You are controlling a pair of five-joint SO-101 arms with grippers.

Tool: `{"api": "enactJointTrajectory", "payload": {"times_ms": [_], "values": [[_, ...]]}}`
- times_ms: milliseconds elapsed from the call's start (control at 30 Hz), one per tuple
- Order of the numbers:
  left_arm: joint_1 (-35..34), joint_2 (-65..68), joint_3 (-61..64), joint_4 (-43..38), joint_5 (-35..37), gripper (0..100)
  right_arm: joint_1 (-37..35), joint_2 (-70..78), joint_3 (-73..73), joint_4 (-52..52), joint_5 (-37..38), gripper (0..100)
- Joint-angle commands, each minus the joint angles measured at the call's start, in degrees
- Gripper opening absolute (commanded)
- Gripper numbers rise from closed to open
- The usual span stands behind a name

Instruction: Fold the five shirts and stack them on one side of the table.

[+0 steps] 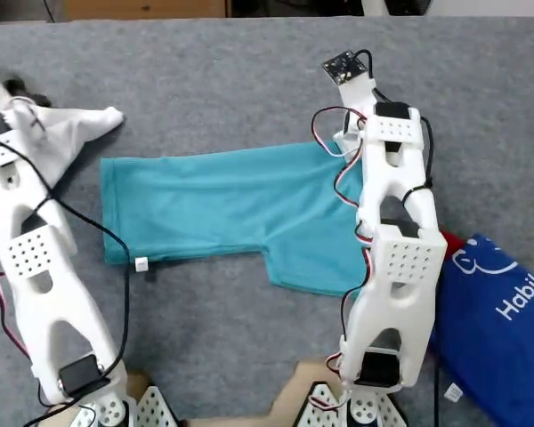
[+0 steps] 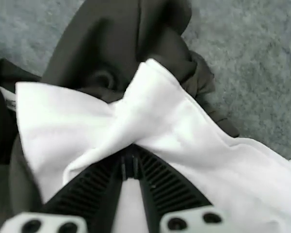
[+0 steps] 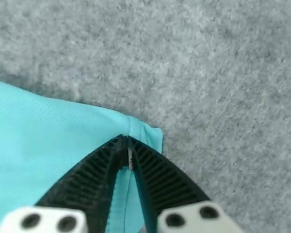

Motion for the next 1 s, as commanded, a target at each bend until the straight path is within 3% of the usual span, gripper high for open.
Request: {"api": "enactJointTrajectory", "payload": {"times_ms": [0,167,300,600,700,833,967], "values": [[-1.8,-0.6,-4.7,1.3,-0.5,2,0.8,-0.4,-2.8,-0.5,0.0,0.5],[5.5,-0.7,-14.9,9.1,-0.5,3,1.2,-0.7,-3.1,0.0,-0.5,0.5],[12.2,-4.6,-14.8,10.2,-0.5,9,0.7,-4.7,-8.0,7.9,-4.3,0.5],[17.1,-18.9,-14.2,25.9,2.5,9,0.8,-6.8,-9.7,12.0,-5.3,0.5],[19.3,-16.1,-7.5,32.9,0.4,9,0.7,-6.5,-12.2,14.6,-6.4,0.5],[19.4,-15.5,7.2,33.1,0.4,2,1.0,-6.5,-12.9,14.9,-6.4,0.5],[21.1,-20.4,25.0,33.1,0.2,2,1.0,-6.5,-12.8,14.6,-6.3,0.5]]}}
